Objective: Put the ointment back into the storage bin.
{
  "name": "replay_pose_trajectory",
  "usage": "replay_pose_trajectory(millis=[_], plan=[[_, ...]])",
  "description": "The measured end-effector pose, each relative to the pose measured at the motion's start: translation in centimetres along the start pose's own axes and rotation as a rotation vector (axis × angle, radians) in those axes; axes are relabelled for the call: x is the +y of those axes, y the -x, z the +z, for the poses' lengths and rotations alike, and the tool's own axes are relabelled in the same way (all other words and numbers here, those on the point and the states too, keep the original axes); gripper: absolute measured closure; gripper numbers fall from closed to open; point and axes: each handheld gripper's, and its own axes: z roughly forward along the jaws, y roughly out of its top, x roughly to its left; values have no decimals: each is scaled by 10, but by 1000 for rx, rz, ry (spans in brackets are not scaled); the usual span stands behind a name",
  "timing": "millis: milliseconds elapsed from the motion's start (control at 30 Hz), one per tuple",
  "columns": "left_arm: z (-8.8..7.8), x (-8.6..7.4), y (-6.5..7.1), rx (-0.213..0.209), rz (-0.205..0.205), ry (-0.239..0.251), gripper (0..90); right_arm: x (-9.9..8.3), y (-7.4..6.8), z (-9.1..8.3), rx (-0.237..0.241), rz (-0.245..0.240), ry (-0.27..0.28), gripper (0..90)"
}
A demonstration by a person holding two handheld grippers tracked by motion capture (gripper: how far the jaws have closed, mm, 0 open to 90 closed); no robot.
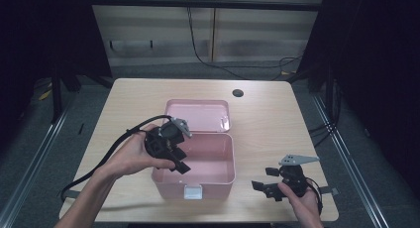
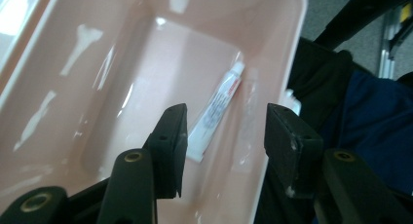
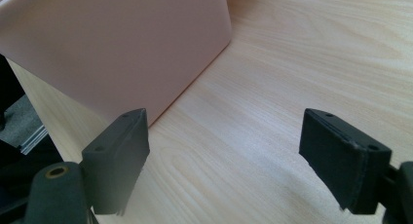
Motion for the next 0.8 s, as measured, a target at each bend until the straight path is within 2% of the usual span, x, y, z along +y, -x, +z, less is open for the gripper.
replay_pose_trajectory(millis=[67, 200, 233, 267, 367, 433, 567, 600, 733, 767, 800], plan=[[-1, -2, -1, 10, -4, 0, 503, 0, 0, 0, 0, 0, 0, 179], [-15, -14, -5, 45, -26, 10, 492, 0, 0, 0, 0, 0, 0, 179], [-18, -16, -6, 43, -31, 17, 484, 0, 0, 0, 0, 1, 0, 179], [-21, -19, -8, 48, -23, 13, 484, 0, 0, 0, 0, -1, 1, 179], [-28, -30, -10, 60, -56, 38, 481, 0, 0, 0, -1, 0, 1, 179], [-31, -37, -13, 74, -60, 24, 480, 0, 0, 0, -2, 1, -1, 179], [-38, -50, -17, 83, -92, 66, 466, 0, 1, 0, -3, 2, 2, 179], [-41, -54, -19, 88, -83, 62, 465, 0, 1, 0, -3, 7, -1, 179], [-43, -67, -20, 100, -114, 75, 466, 0, 1, 1, -5, 2, 0, 179], [-44, -71, -21, 101, -110, 70, 466, 0, 1, 0, -5, 7, -4, 179], [-43, -74, -20, 98, -132, 94, 465, 0, 1, 0, -4, 6, -2, 179]])
